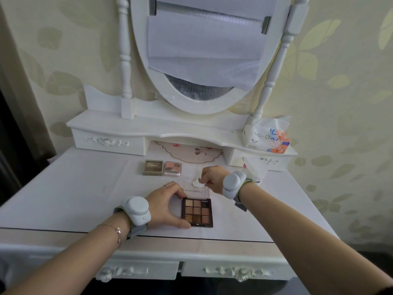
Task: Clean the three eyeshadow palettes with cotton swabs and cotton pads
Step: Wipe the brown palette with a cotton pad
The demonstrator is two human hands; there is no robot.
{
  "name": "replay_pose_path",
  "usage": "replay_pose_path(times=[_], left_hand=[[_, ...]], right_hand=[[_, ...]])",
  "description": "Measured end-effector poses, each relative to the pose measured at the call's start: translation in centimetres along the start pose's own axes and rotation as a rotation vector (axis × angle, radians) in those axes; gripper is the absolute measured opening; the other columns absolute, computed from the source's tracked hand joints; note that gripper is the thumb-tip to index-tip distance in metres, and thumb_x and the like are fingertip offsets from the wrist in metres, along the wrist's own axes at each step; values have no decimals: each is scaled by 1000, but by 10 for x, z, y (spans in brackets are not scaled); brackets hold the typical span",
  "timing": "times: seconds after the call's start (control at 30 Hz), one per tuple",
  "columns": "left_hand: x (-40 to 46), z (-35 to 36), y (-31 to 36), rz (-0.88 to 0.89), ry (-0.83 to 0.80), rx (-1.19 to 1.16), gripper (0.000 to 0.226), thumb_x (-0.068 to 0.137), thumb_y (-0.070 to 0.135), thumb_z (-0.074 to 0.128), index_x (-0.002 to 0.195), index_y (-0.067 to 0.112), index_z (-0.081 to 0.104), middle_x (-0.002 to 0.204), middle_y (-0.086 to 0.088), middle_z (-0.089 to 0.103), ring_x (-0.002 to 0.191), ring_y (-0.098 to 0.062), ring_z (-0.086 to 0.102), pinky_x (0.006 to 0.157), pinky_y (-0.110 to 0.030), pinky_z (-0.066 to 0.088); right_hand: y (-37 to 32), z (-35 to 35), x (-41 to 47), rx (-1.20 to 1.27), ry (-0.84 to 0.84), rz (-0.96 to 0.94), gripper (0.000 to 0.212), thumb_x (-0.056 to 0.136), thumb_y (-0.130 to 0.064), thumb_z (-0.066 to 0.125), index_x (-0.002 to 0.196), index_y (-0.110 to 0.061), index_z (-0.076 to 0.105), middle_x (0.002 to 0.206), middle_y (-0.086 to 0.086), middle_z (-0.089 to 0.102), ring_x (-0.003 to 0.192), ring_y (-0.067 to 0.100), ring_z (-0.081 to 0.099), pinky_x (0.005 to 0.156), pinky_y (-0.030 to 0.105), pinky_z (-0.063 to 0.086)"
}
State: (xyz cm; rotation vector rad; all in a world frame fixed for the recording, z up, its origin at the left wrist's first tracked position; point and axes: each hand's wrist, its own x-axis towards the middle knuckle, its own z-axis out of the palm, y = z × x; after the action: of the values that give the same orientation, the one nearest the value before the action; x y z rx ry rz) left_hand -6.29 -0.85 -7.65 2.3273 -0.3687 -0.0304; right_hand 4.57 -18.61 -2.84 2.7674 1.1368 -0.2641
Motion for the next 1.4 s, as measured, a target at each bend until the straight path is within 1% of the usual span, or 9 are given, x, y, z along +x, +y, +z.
replay_pose_path(times=[0.43, 0.57, 0.67, 0.8, 0.93, 1.03, 1.2, 1.3, 1.4], left_hand=[[0, 0, 1, -14, -2, 18, 71, 36, 69, 68, 95, 37, 43, 106, 18, 48, 102, -2, 48, 84, -7, 34], [0, 0, 1, -15, -7, 18, 68, 37, 69, 67, 92, 40, 41, 106, 18, 48, 102, -2, 48, 84, -6, 34], [-1, 0, 1, -14, -6, 15, 65, 37, 69, 66, 90, 42, 39, 108, 15, 49, 102, -1, 48, 83, -1, 31], [-2, -1, 1, -6, 7, 10, 74, 38, 69, 66, 99, 33, 45, 108, 16, 48, 103, -1, 47, 82, 1, 30], [-2, 0, 0, 11, 0, 9, 89, 28, 79, 68, 99, 31, 45, 108, 15, 48, 100, 2, 47, 82, 1, 30], [-1, 1, 0, 12, 10, 4, 80, 35, 71, 69, 99, 30, 45, 106, 17, 48, 99, 3, 46, 81, 2, 29], [-1, 2, -1, 13, 10, 13, 81, 32, 75, 70, 97, 34, 44, 106, 16, 48, 100, 1, 47, 82, -1, 31], [-1, 2, -2, 13, 13, 15, 78, 30, 80, 67, 92, 41, 41, 108, 15, 49, 101, 0, 48, 85, -6, 33], [-1, 4, -3, 5, 14, 24, 68, 36, 72, 69, 91, 43, 40, 107, 15, 50, 101, 0, 49, 84, -4, 33]], right_hand=[[-2, 1, -24, 251, -49, -17, 25, 90, -16, 58, 112, -11, 68, 112, 5, 64, 91, 20, 50, 80, 23, 35], [8, -1, -23, 699, 271, 201, 16, 86, -14, 64, 98, -8, 72, 78, -11, 58, 80, 15, 52, 76, 26, 41], [13, -2, -21, 925, 423, 340, 17, 84, -10, 63, 75, -23, 69, 70, -3, 54, 62, 11, 43, 59, 22, 36], [10, 10, -11, 956, 344, 426, 18, 84, -4, 60, 96, -6, 73, 78, 3, 55, 65, 13, 44, 52, 16, 34], [10, 19, 0, 1066, 324, 472, 19, 84, -5, 61, 96, -12, 74, 80, 6, 63, 72, 18, 52, 66, 24, 44], [14, 20, 5, 1121, 300, 489, 21, 84, -2, 59, 99, -8, 73, 82, 10, 67, 73, 19, 60, 86, 36, 54], [13, 14, 2, 1310, 315, 471, 26, 87, 8, 52, 111, 6, 63, 93, 14, 62, 48, 1, 63, 59, 16, 54], [14, 5, -2, 1367, 347, 473, 19, 87, 10, 53, 100, 4, 65, 96, 15, 60, 47, 2, 64, 56, 15, 53], [15, 4, -5, 1368, 354, 461, 25, 87, 10, 53, 110, 8, 62, 96, 15, 61, 51, 2, 65, 60, 16, 54]])
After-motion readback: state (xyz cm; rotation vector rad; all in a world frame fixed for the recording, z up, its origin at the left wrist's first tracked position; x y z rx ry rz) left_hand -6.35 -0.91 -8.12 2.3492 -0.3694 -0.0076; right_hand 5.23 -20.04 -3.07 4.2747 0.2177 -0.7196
